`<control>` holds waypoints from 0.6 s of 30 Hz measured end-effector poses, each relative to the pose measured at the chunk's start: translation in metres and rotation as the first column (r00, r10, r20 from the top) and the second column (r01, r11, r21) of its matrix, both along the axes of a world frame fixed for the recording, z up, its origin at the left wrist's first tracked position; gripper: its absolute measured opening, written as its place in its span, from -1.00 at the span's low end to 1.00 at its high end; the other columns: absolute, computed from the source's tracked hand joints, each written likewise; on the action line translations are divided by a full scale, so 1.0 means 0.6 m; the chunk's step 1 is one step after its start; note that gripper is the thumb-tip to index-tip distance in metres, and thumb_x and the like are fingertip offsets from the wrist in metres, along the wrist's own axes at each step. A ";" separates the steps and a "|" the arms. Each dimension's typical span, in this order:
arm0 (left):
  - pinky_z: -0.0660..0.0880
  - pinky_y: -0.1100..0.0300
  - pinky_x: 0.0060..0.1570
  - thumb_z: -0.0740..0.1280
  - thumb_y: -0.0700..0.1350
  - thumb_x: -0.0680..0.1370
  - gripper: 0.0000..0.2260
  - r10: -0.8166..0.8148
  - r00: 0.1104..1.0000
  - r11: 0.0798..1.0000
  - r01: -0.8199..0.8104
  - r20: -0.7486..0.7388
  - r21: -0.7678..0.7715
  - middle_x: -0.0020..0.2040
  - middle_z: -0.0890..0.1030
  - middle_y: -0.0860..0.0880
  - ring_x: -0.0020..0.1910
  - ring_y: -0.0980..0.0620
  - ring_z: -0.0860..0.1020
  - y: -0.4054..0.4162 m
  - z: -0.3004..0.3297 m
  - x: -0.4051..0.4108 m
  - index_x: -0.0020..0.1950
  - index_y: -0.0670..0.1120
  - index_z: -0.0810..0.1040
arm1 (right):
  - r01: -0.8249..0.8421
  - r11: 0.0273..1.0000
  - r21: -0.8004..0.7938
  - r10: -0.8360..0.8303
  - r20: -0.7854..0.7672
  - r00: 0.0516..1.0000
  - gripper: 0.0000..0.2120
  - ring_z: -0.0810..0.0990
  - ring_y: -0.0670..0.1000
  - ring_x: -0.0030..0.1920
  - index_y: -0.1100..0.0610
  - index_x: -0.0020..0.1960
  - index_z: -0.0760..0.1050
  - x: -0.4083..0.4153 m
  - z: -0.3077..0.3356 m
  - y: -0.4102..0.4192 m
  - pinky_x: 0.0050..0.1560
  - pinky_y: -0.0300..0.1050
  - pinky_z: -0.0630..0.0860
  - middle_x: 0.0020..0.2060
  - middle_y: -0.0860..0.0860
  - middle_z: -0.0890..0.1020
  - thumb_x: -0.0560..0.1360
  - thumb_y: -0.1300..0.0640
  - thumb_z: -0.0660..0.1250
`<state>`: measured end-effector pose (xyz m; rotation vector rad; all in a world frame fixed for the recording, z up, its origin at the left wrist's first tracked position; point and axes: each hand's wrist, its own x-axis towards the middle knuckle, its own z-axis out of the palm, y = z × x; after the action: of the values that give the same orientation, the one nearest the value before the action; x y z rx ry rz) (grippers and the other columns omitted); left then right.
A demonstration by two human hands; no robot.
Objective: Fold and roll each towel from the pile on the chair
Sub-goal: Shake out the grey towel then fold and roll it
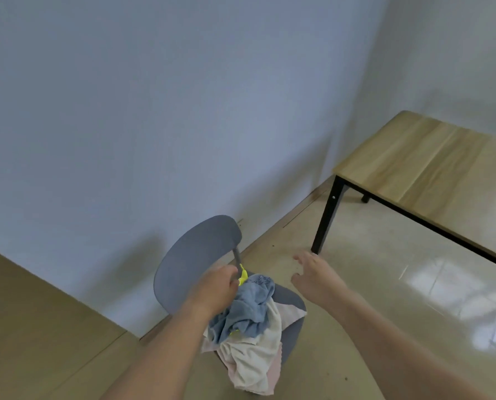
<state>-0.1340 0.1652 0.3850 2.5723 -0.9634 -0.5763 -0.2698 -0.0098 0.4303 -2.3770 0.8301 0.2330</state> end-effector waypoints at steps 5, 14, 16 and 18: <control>0.53 0.00 -0.04 0.15 -0.07 0.57 -0.82 0.054 0.986 0.997 -0.045 -0.156 0.062 -0.03 0.61 -0.03 -0.05 -0.07 0.56 0.032 -0.214 0.117 0.01 -0.05 0.52 | -0.009 0.999 0.051 0.015 -0.122 0.992 -0.55 0.39 0.06 0.33 0.09 0.44 0.26 0.112 -0.195 0.025 0.25 -0.12 0.35 0.36 0.05 0.39 0.55 0.20 0.14; 0.45 0.10 -0.10 0.09 -0.04 0.64 -0.79 0.227 0.947 0.962 -0.255 -0.227 -0.099 -0.03 0.61 0.02 -0.09 0.01 0.54 0.014 -0.560 0.188 0.03 0.01 0.52 | -0.010 0.999 0.036 0.014 -0.131 0.991 -0.56 0.42 0.09 0.31 0.09 0.45 0.26 0.211 -0.536 -0.007 0.22 -0.11 0.38 0.36 0.07 0.41 0.58 0.13 0.14; 0.40 0.14 -0.10 0.12 -0.03 0.63 -0.78 0.218 0.955 0.953 -0.253 -0.202 -0.165 0.03 0.61 0.02 -0.03 0.00 0.53 -0.021 -0.608 0.199 0.09 0.00 0.54 | 0.039 0.999 0.011 -0.038 -0.099 0.994 -0.57 0.45 0.10 0.29 0.11 0.45 0.27 0.220 -0.601 -0.026 0.22 -0.08 0.40 0.36 0.08 0.43 0.59 0.08 0.13; 0.35 0.16 -0.08 0.11 0.00 0.62 -0.71 0.207 0.961 0.949 -0.243 -0.182 -0.202 0.07 0.60 -0.05 0.06 -0.06 0.52 -0.050 -0.644 0.213 0.11 -0.08 0.57 | 0.077 0.997 -0.010 -0.078 -0.067 0.995 -0.60 0.51 0.13 0.22 0.20 0.40 0.34 0.231 -0.656 -0.041 0.20 -0.02 0.46 0.31 0.13 0.49 0.60 0.08 0.11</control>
<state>-0.0060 0.1355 -0.0012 2.3529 -0.6297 -0.5641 -0.1310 -0.0342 0.0367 -2.3494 0.9544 0.2803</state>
